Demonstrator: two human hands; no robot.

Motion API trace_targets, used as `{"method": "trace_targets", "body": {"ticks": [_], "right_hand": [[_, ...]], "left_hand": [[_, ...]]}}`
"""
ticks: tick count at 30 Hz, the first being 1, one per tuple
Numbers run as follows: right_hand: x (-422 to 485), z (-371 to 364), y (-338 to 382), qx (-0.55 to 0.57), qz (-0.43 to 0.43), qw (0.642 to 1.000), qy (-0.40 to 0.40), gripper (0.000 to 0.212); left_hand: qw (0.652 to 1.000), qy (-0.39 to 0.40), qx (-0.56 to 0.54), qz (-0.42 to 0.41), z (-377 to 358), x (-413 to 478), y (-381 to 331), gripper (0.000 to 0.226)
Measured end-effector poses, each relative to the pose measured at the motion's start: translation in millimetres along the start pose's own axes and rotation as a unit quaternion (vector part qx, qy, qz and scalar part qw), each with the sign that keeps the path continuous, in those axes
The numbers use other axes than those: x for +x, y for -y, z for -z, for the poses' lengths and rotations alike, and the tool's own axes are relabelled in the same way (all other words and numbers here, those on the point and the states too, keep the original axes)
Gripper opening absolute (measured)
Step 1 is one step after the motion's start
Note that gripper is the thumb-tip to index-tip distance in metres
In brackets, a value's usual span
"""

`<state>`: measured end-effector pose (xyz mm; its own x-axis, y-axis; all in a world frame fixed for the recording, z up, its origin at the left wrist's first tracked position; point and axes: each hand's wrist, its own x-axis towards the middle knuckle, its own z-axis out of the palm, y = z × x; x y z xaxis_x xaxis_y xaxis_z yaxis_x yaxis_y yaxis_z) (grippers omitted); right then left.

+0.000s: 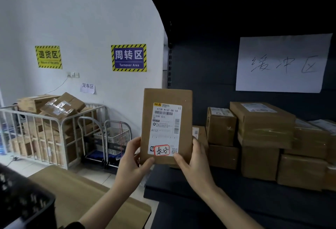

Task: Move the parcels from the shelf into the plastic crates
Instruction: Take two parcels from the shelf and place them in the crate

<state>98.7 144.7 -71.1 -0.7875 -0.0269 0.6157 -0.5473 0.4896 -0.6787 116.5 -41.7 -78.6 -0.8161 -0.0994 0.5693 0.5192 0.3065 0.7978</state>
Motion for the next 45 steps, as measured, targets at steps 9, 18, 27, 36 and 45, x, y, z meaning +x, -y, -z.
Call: {"method": "trace_targets", "body": {"ticks": [9, 18, 27, 36, 45], "right_hand": [[-38, -23, -33, -0.058, -0.083, 0.994, 0.046, 0.073], [-45, -31, -50, -0.073, -0.130, 0.988, 0.049, 0.072], [-46, -18, -49, -0.073, -0.119, 0.988, 0.063, 0.082], [-48, 38, -52, -0.170, -0.094, 0.975, 0.105, 0.078], [-54, 95, -60, -0.246, -0.091, 0.955, 0.135, 0.071]], "left_hand": [[0.988, 0.017, 0.118, 0.103, -18, -25, 43, 0.060], [0.980, 0.011, 0.156, 0.127, -39, -23, 55, 0.062], [0.982, 0.035, 0.152, 0.110, -30, -27, 46, 0.096], [0.956, 0.010, 0.285, 0.072, -31, -47, 26, 0.100], [0.923, 0.142, 0.351, -0.073, -79, -64, -18, 0.078]]}}
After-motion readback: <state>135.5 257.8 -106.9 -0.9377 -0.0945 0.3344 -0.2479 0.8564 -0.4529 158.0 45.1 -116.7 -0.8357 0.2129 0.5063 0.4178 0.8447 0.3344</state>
